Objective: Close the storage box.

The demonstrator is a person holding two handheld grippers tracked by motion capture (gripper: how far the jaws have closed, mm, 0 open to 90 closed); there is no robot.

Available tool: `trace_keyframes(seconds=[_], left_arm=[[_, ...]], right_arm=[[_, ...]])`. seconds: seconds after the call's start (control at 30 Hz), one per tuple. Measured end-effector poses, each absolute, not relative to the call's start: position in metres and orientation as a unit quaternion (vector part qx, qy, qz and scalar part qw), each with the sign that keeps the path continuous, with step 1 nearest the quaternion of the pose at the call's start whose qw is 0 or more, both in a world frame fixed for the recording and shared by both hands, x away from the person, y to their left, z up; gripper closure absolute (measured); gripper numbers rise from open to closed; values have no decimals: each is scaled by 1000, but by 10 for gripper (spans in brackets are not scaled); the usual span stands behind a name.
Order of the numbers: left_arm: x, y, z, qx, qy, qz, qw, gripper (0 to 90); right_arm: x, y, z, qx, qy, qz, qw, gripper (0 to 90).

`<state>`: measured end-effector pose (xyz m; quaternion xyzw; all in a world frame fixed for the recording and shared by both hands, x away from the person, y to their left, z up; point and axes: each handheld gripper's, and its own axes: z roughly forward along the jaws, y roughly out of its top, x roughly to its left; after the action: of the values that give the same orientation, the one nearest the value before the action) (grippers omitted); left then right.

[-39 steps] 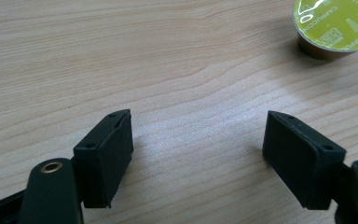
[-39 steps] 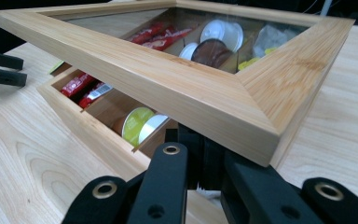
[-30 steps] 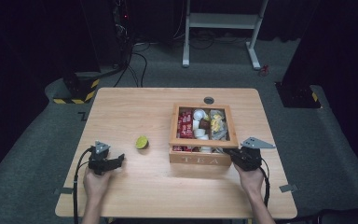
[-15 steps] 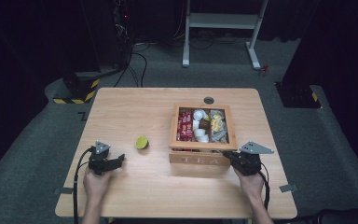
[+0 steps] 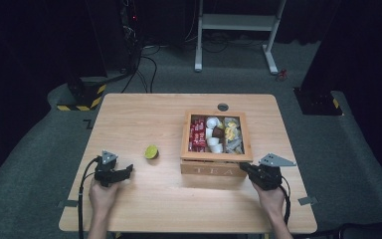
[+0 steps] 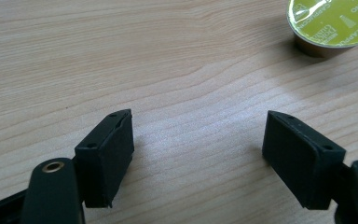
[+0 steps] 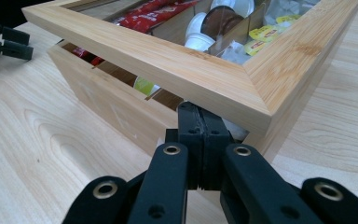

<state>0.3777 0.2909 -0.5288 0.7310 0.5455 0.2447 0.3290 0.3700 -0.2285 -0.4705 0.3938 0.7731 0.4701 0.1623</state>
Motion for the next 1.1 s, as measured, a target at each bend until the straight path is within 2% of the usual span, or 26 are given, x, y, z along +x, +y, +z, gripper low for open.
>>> trace_keyframes(seconds=[0.3, 0.57, 0.6, 1.1], left_arm=[[378, 291, -529, 732, 545, 245, 329, 251], [378, 291, -529, 732, 545, 245, 329, 251], [378, 291, -529, 731, 545, 245, 329, 251], [378, 291, -529, 731, 545, 245, 329, 250]], right_arm=[[367, -230, -478, 391, 787, 456, 141, 886], [364, -232, -478, 388, 787, 459, 137, 851], [363, -233, -477, 384, 787, 464, 135, 824], [363, -244, -453, 376, 775, 482, 162, 790]])
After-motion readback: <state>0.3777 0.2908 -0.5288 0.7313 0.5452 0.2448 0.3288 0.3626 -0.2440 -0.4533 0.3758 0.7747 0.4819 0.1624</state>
